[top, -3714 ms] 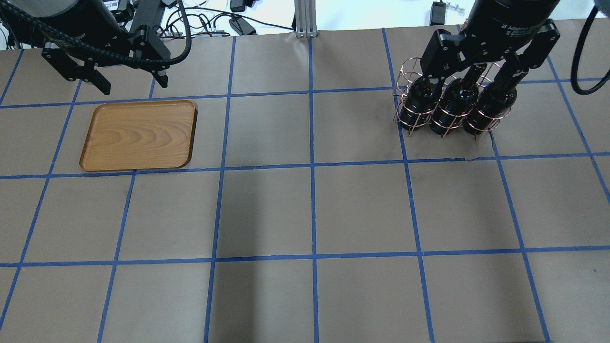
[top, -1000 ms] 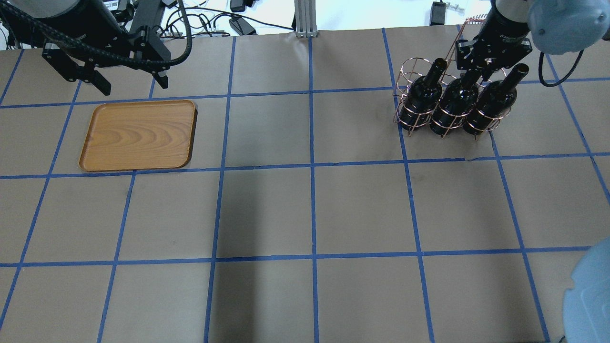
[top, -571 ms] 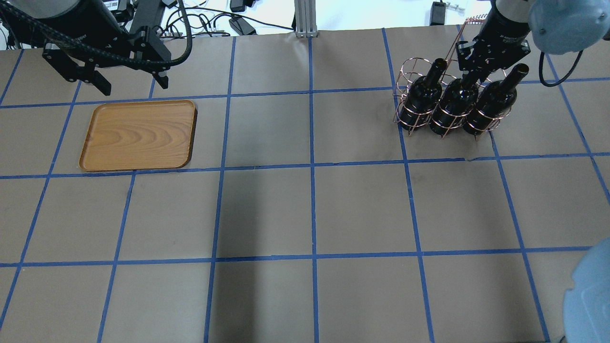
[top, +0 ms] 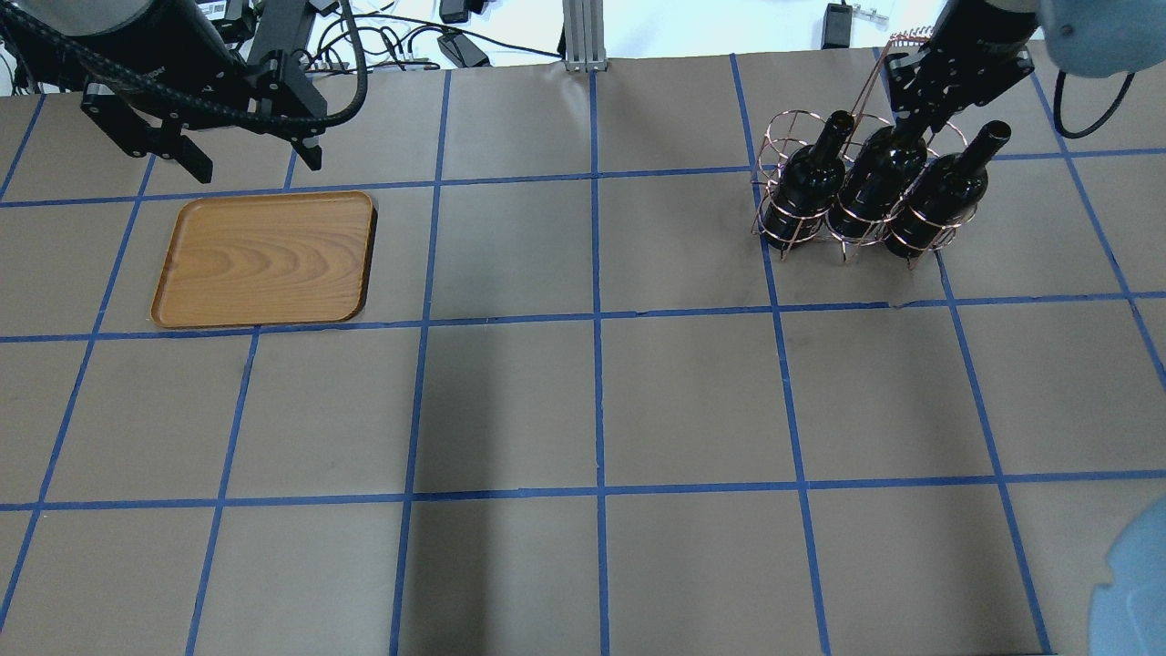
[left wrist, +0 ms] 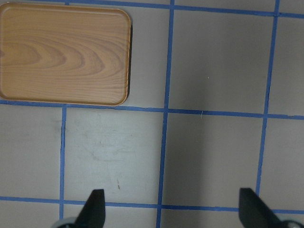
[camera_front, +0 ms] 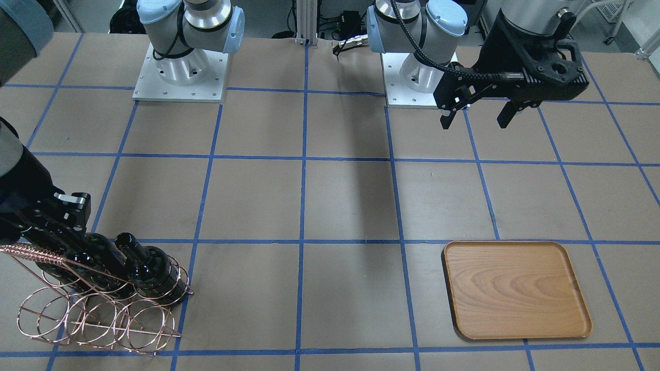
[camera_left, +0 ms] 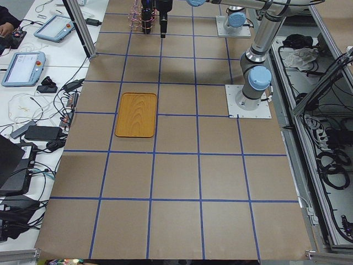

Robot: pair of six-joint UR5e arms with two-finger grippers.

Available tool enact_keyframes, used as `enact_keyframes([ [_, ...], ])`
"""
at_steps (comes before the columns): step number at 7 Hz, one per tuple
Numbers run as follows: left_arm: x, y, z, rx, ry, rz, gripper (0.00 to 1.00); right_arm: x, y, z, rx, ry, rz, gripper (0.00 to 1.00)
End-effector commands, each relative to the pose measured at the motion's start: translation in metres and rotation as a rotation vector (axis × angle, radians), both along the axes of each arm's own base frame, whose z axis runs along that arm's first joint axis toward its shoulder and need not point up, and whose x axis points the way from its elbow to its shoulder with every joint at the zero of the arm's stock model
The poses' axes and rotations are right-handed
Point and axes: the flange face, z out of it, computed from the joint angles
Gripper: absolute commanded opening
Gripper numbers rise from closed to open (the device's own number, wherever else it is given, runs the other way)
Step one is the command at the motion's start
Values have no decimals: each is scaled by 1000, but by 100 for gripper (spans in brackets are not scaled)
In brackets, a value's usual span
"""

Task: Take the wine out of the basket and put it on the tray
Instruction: 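Grasp the dark wine bottle neck with the right gripper and lift it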

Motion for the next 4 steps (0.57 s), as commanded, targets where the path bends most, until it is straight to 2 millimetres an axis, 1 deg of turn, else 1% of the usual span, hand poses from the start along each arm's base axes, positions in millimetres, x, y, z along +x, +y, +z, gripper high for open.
enact_keyframes([
  [1, 0, 0, 0, 0, -1, 0, 100, 6, 32, 79, -44, -1, -4, 0],
  [3, 0, 0, 0, 0, -1, 0, 100, 16, 78, 119, -30, -3, -8, 0],
  [4, 0, 0, 0, 0, -1, 0, 100, 37, 96, 131, -27, -31, 13, 0],
])
